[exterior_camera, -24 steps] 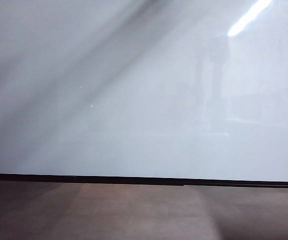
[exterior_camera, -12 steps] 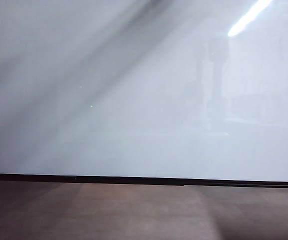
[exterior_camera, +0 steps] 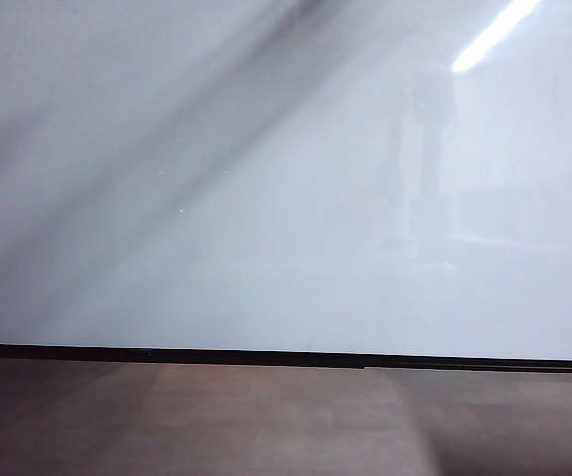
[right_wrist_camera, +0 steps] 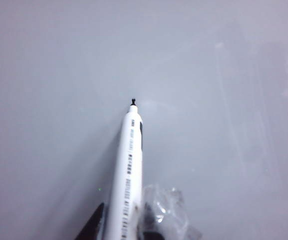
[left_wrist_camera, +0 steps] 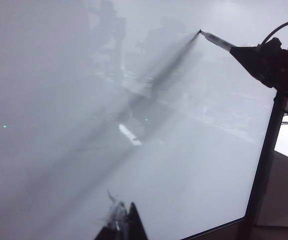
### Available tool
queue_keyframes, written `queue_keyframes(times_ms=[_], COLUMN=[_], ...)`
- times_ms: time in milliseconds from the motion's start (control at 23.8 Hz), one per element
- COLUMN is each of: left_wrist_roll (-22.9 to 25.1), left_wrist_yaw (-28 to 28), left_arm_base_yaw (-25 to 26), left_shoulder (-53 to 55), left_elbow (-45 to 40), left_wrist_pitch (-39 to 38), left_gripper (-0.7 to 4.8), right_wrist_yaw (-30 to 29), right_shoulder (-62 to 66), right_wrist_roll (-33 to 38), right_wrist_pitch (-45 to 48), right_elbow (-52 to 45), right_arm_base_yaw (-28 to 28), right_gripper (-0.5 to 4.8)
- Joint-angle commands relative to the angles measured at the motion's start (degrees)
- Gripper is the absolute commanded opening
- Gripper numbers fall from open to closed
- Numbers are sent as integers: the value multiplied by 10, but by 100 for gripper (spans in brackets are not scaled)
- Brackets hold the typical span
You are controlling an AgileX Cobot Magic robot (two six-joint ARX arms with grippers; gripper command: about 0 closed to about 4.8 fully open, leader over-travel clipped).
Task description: Reach to the right to find the marker pen, pick it up, and write the number 17 on the whiteboard.
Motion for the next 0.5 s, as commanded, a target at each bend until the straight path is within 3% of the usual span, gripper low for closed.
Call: queue_keyframes(times_ms=[42,504], left_wrist_roll=[2,2], left_wrist_yaw=[2,2], left_arm_base_yaw=[0,0], left_shoulder=[0,0], left_elbow=[5,5], left_wrist_pitch=[7,7], left_gripper=[-5,-5], right_wrist_yaw=[6,9], right_shoulder=[5,16], right_wrist_roll=[-2,16], right_wrist_pitch=[-10,-22], right_elbow=[3,-31], right_arm_base_yaw=[0,0], right_gripper=[-8,-8])
